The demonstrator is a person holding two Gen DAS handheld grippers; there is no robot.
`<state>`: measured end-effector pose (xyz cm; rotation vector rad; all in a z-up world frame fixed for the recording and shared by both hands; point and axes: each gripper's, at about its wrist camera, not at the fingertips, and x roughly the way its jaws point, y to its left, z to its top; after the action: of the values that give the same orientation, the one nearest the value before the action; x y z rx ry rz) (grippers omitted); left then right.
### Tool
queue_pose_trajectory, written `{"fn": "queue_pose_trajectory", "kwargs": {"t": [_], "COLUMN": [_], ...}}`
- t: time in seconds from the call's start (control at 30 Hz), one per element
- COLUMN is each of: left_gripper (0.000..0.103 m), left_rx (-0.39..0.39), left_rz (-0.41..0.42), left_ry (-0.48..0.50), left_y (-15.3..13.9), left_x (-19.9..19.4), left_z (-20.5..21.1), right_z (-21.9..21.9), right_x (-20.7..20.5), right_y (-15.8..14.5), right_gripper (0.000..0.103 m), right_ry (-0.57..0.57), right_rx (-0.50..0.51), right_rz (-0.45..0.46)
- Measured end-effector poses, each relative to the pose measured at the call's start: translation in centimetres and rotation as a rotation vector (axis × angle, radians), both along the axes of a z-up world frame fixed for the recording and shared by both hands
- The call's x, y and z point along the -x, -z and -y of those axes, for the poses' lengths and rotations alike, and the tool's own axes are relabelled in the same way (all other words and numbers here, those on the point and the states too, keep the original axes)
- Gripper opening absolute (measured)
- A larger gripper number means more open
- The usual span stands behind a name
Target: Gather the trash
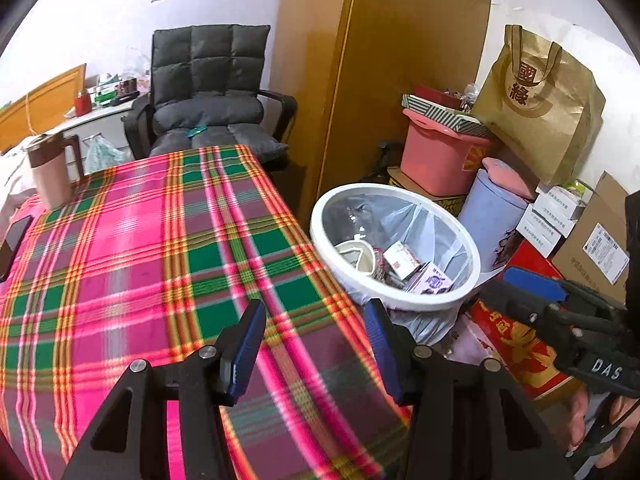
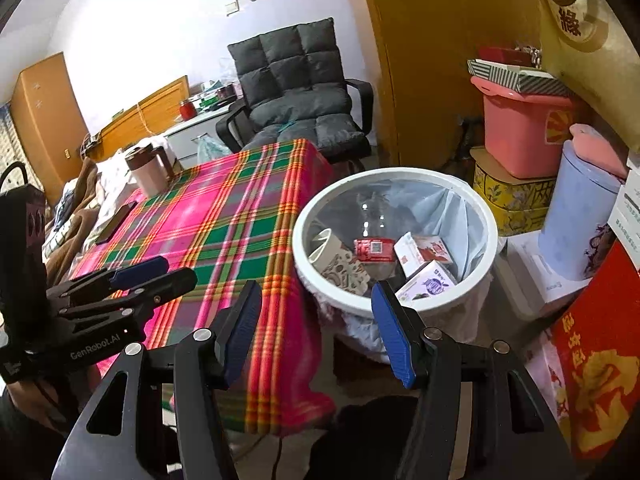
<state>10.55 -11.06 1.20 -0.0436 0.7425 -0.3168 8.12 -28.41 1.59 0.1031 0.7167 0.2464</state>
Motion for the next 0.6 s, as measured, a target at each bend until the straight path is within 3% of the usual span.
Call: {"fn": "queue_pose_trajectory", "kwargs": {"t": [0.6], "left_gripper": [0.051], "left_rx": [-0.005], "left_rz": [0.028], "left_ry": [-0.086], "left_y": [-0.1], "left_x": [6.8], "left_z": [-3.2], "right_z": [-2.7], "right_x": [4.2], "right_y": [0.2], "right_gripper": [0.059], "right_ry": [-0.063], "right_rx": [0.015], "right_rz": [0.022]}}
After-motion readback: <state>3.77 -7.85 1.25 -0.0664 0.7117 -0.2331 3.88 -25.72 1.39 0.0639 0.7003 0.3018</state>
